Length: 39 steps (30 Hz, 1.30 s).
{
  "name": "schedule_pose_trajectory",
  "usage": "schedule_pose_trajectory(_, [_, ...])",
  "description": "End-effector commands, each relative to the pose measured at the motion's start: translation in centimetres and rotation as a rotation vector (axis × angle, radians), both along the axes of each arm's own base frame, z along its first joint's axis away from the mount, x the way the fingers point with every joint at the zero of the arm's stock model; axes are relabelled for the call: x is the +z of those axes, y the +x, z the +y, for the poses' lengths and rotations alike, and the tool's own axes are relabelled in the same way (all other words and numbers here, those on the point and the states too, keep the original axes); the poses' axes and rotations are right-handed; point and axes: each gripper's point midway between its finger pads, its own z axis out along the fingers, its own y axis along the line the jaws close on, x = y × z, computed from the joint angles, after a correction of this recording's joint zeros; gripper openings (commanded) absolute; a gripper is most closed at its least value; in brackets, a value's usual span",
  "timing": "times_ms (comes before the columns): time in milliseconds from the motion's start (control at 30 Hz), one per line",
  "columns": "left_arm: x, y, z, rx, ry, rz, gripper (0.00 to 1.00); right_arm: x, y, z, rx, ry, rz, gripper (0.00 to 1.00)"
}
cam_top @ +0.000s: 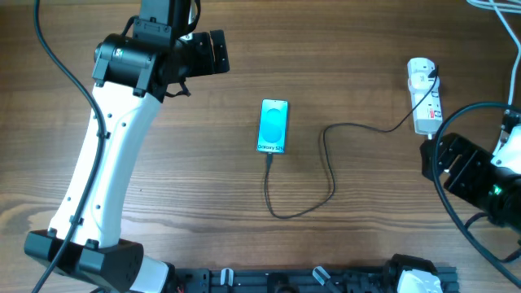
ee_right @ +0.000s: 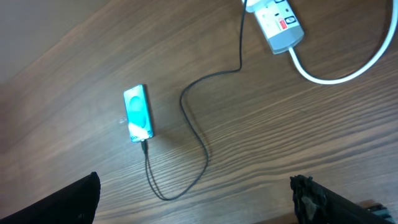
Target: Plug charger to phone and switch on socket
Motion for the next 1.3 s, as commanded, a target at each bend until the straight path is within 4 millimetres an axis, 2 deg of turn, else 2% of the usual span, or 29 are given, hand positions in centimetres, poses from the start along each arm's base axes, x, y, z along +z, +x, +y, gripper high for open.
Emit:
schedule_pose_trajectory(0, [-0.2, 0.1, 0.2, 0.005, 0.010, 0.004, 1.00, -0.6, 0.3, 0.2, 0.023, 0.001, 0.020, 1.00])
schedule_pose_trajectory(233, [-0.2, 0.1, 0.2, 0.005, 0.010, 0.004, 1.00, -1.2, 0.6, 0.1, 0.050, -0.012, 0.043, 1.00])
schedule_pose_trajectory(467, [-0.2, 0.1, 0.2, 0.005, 0.010, 0.004, 1.00, -3.6, 0.0, 0.5, 0.056, 0.009, 0.063, 1.00])
schedule_pose_trajectory(567, [-0.2, 0.1, 0.2, 0.005, 0.010, 0.004, 1.00, -4.3, 0.1, 0.5, 0.064, -0.018, -0.036, 1.00])
schedule_pose_trajectory(667, [-0.2, 0.1, 0.2, 0.005, 0.010, 0.004, 1.00, -4.9, -0.6, 0.8, 0.090, -0.064, -0.152, 1.00])
schedule_pose_trajectory(833, [-0.2, 0.1, 0.2, 0.005, 0.010, 0.004, 1.00, -5.5, -0.4, 3.1, 0.222, -0.102, -0.392, 1.00])
schedule_pose_trajectory(900, [-0.2, 0.1, 0.2, 0.005, 0.010, 0.004, 1.00, -6.3, -0.9, 3.3, 0.212, -0.080, -0.423, 0.99])
schedule_pose_trajectory(1067, [-0.2, 0.1, 0.2, 0.005, 0.010, 0.004, 1.00, -6.4, 0.2, 3.3, 0.262, -0.189, -0.637, 1.00])
schedule_pose_trajectory(1267, [-0.2, 0.1, 0.2, 0.005, 0.010, 0.004, 1.00, -8.4, 1.9, 3.7, 0.320, -0.273, -0.812, 1.00])
